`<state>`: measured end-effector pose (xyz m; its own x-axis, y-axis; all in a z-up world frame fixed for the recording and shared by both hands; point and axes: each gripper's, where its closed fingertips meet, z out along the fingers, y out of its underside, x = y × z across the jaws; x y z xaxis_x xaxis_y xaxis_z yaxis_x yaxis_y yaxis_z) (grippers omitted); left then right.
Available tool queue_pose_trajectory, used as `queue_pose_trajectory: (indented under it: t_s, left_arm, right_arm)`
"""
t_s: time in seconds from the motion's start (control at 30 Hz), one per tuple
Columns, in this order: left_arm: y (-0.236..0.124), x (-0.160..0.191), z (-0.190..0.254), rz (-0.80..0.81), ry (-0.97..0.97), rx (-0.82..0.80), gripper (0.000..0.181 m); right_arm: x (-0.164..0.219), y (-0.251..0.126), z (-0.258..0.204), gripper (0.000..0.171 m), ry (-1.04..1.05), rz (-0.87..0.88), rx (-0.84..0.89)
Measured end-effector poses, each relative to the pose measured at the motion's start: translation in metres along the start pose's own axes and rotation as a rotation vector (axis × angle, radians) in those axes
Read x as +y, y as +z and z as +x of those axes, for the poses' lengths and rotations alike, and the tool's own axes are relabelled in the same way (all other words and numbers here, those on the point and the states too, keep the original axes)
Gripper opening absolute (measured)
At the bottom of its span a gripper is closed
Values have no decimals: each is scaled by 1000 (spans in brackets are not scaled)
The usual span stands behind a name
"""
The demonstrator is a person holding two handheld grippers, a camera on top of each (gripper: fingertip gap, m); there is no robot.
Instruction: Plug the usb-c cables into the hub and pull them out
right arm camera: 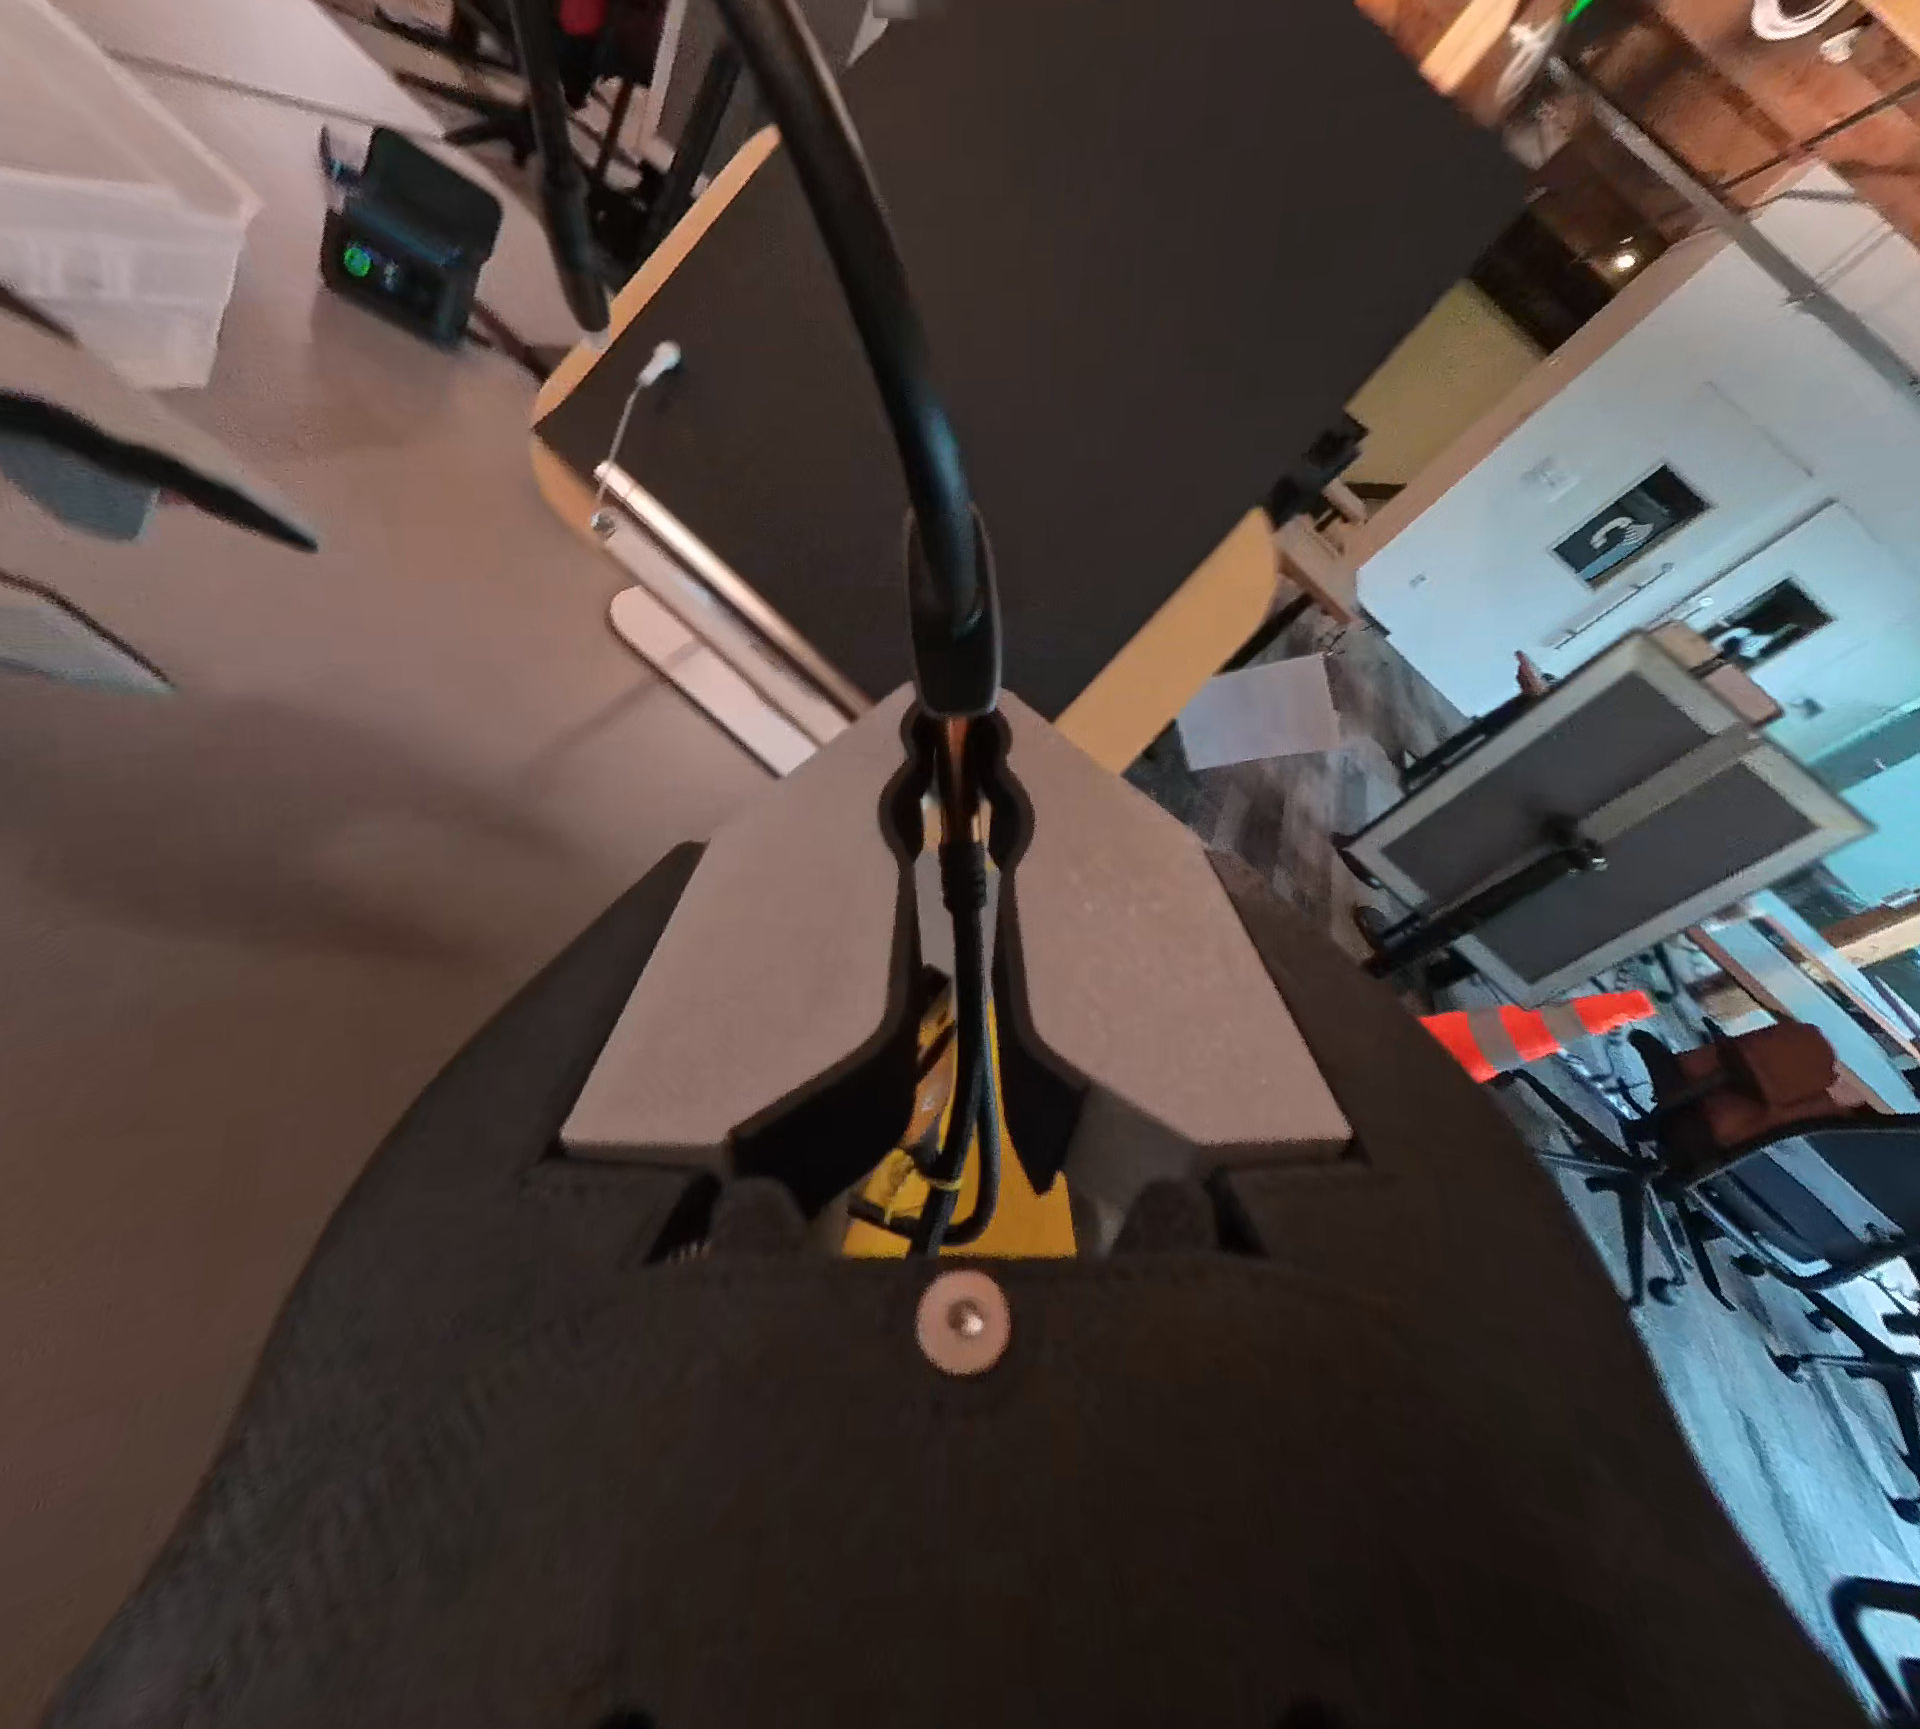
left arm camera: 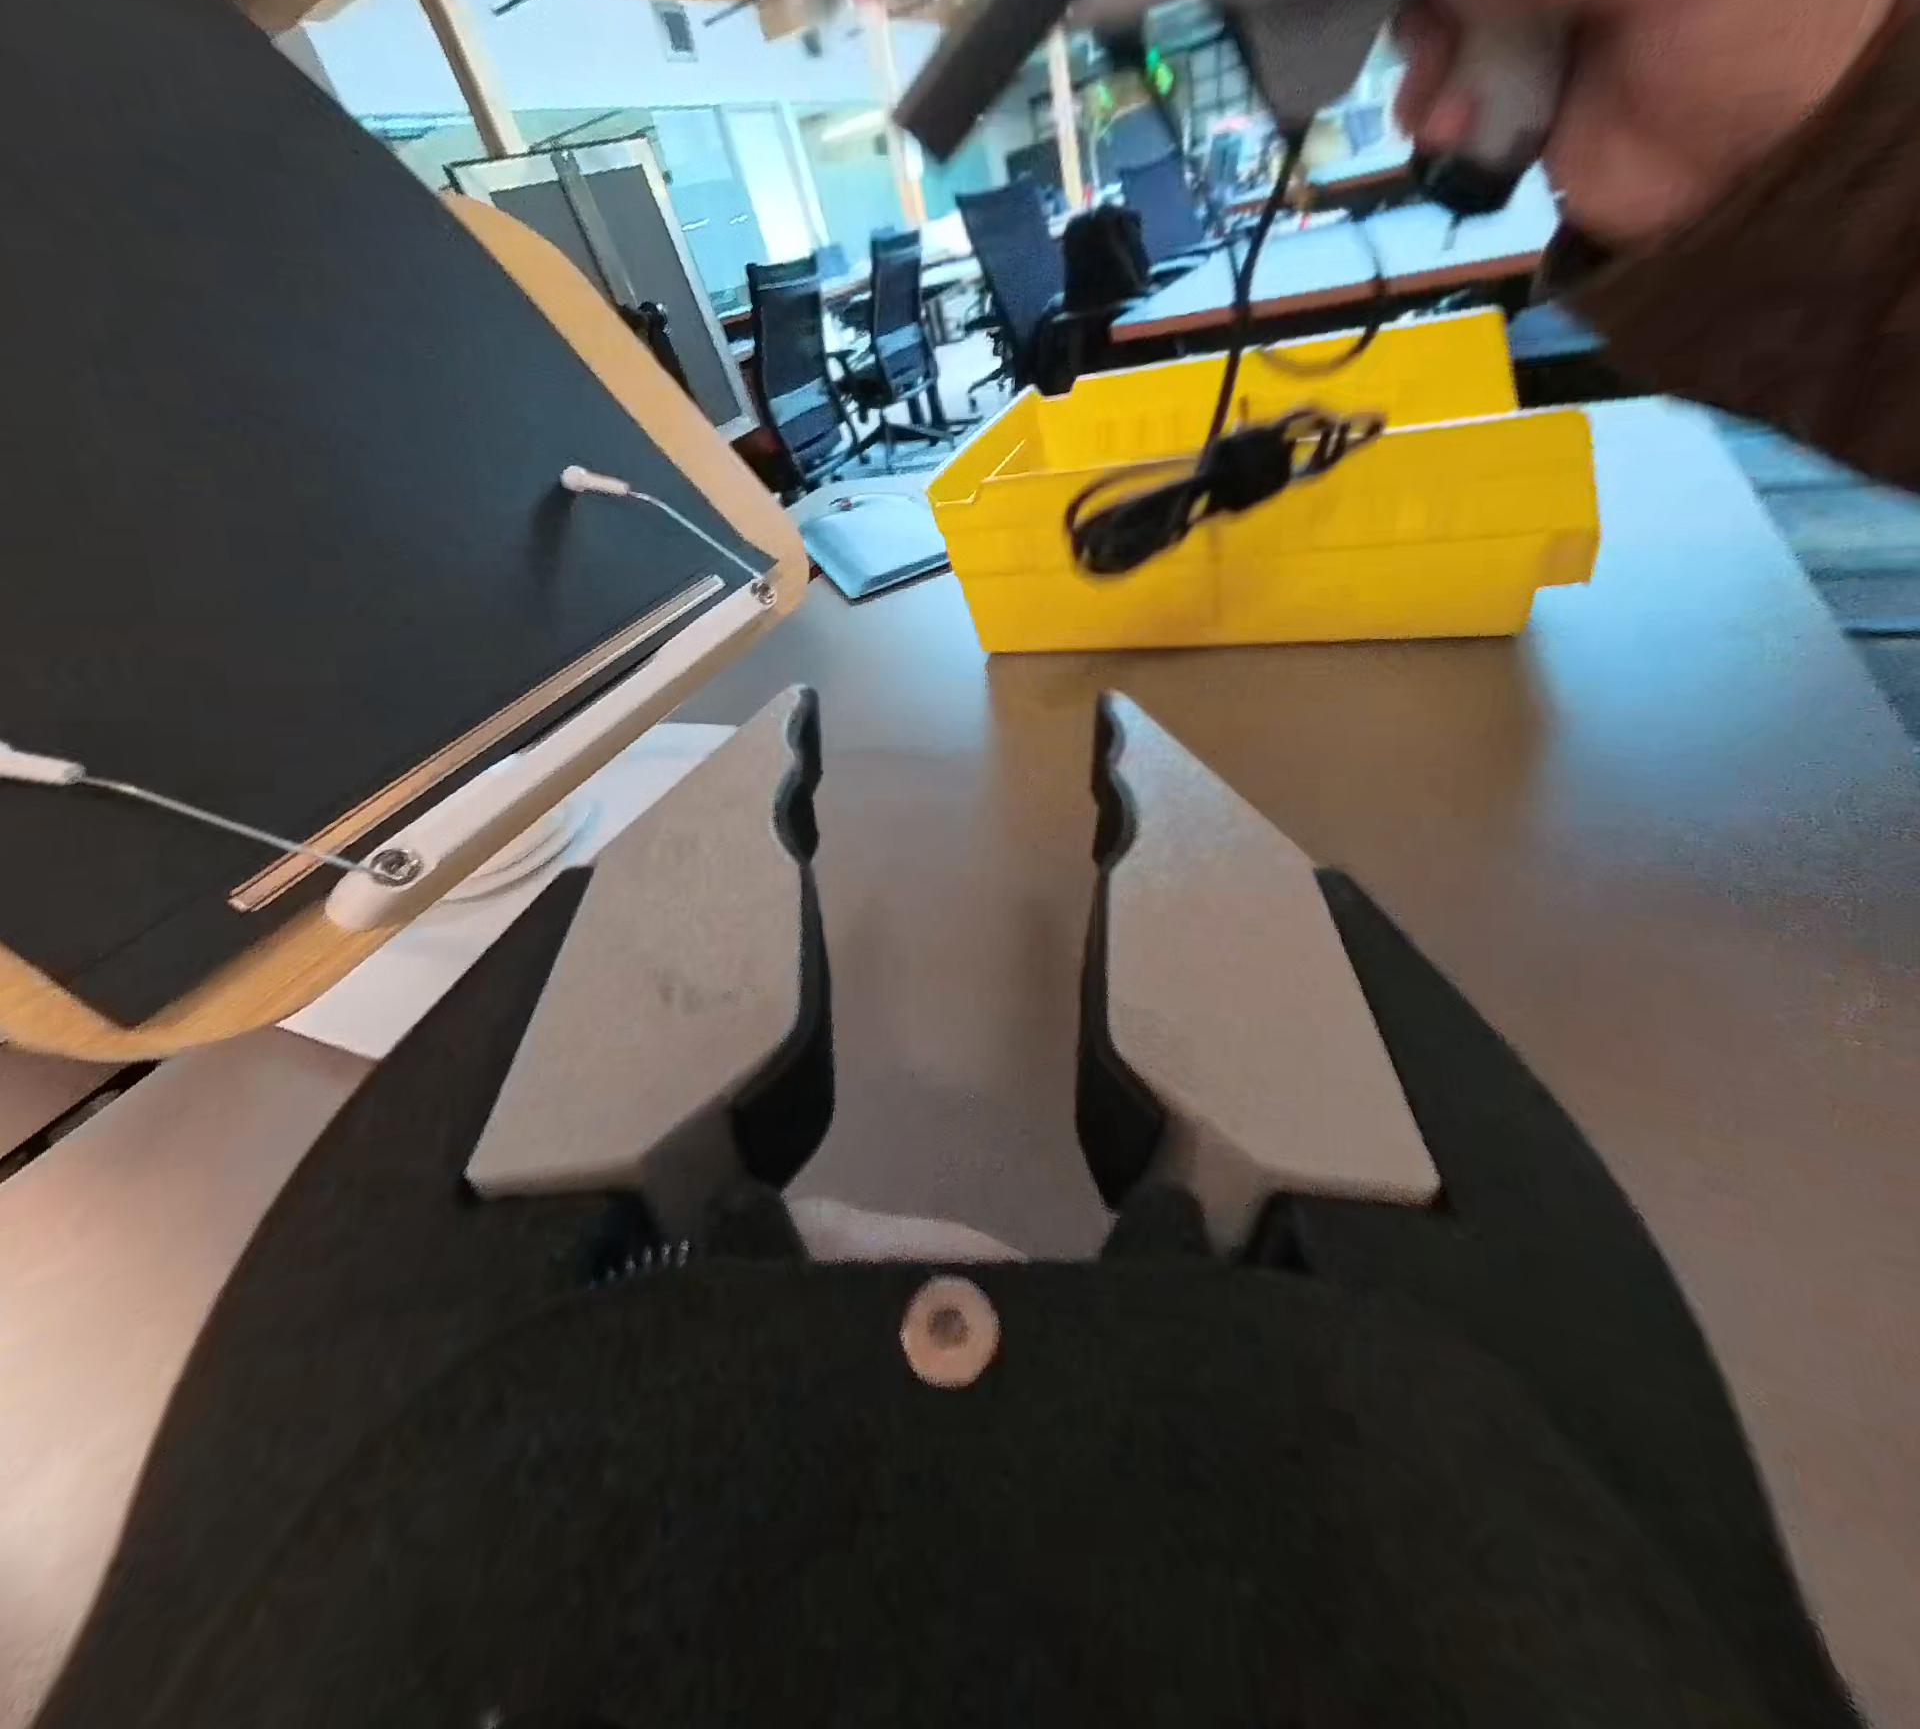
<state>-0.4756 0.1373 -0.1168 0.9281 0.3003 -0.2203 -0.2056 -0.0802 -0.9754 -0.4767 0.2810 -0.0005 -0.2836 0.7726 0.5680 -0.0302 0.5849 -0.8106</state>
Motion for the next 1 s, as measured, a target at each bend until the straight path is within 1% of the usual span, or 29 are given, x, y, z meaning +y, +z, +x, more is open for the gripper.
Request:
queue_pose_trajectory:
  t_s: [0.1, 0.2, 0.33, 0.47, 0.57, 0.63, 0.7, 0.77, 0.83, 0.93, 1.0]
  left_arm:
    - [2, 8, 0, -39, 31, -14, 47]
    - [5, 16, 1, -74, 37, -11, 45]
    - [8, 27, 0, -121, 63, -23, 43]
    - [8, 30, -1, -134, 65, -24, 42]
    - [9, 34, -1, -148, 68, -26, 42]
    - [10, 36, -2, -158, 73, -27, 42]
    - [10, 37, -1, -163, 78, -24, 42]
    - [10, 38, 0, -168, 80, -20, 42]
    - [11, 40, 1, -174, 80, -14, 41]
    - [12, 43, 2, -187, 83, -7, 41]
    - [12, 46, 3, -199, 87, -4, 41]
  right_arm:
    - [-19, -23, 35, 4, 7, 15, 36]
    - [-28, -39, 63, 3, -15, 5, 93]
    - [-26, -50, 93, 3, -54, -21, 165]
    - [-15, -46, 119, 3, -101, -37, 202]
    - [-2, -34, 136, 3, -132, -26, 175]
    - [11, -24, 145, 3, -121, -9, 127]
    - [23, -15, 151, 3, -134, 45, 68]
    - [38, -9, 162, 3, -143, 85, 57]
    - [55, -5, 171, 3, -100, 106, 37]
    - [79, 0, 171, 3, -9, 136, -57]
    - [102, 5, 166, 3, -16, 98, -109]
